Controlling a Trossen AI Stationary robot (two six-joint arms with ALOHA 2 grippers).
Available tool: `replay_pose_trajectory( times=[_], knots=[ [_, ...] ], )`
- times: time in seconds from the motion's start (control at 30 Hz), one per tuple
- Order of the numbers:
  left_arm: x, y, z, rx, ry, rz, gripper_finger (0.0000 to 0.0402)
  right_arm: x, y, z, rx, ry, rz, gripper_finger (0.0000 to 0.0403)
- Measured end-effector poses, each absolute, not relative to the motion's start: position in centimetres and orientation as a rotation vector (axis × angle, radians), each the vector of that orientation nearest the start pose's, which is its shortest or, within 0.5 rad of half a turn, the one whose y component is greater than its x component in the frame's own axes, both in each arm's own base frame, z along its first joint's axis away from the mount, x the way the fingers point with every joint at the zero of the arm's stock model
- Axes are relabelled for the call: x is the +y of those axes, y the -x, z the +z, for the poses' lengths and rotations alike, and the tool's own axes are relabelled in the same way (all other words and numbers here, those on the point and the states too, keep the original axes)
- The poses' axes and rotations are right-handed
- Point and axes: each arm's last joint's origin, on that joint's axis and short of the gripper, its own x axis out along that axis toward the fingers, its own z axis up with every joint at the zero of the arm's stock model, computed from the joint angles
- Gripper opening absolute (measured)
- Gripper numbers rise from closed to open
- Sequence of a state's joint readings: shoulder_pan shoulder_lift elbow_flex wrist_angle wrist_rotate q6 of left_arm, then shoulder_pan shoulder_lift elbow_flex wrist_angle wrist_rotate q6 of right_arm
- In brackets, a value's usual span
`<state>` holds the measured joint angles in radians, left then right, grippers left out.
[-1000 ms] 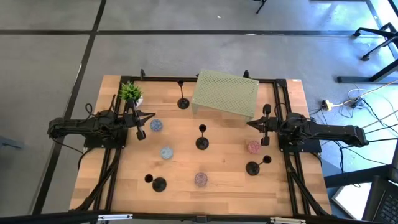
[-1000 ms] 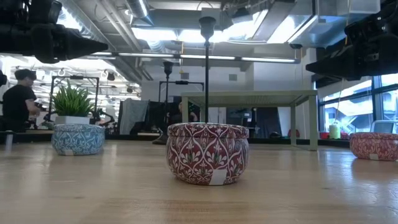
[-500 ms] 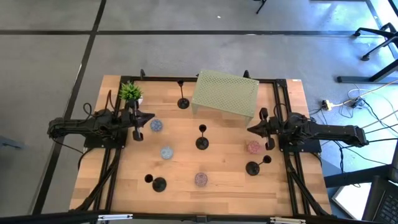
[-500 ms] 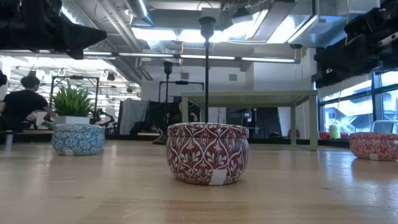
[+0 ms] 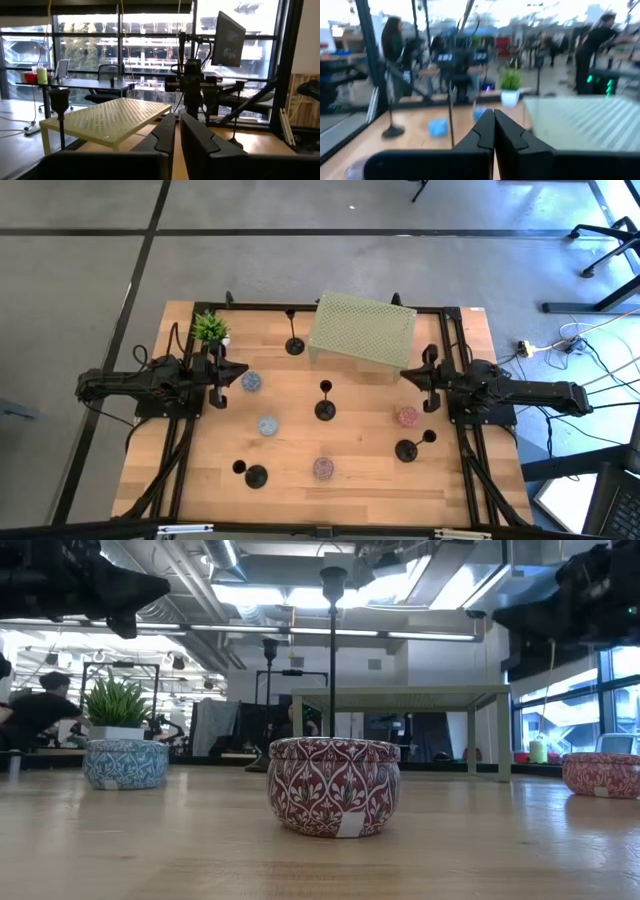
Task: Pick & Place candle stick holders
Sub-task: Put the black candle holder on the shelf
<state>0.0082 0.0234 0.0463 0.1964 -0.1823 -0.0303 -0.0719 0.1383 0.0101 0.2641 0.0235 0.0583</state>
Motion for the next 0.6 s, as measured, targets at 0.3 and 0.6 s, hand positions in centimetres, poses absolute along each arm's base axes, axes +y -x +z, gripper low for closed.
replay_pose_trajectory(
  times=[0.3,0.6],
  knots=[
    [0.9,-10.5,20.9,-0.331,0.038,0.293,0.0112,-1.1,-10.5,19.4,-0.262,0.036,-0.188,0.0045],
    [1.0,-12.7,21.1,-0.298,0.122,0.293,0.0172,-1.1,-11.0,19.6,-0.282,0.036,-0.188,0.0146]
  ],
)
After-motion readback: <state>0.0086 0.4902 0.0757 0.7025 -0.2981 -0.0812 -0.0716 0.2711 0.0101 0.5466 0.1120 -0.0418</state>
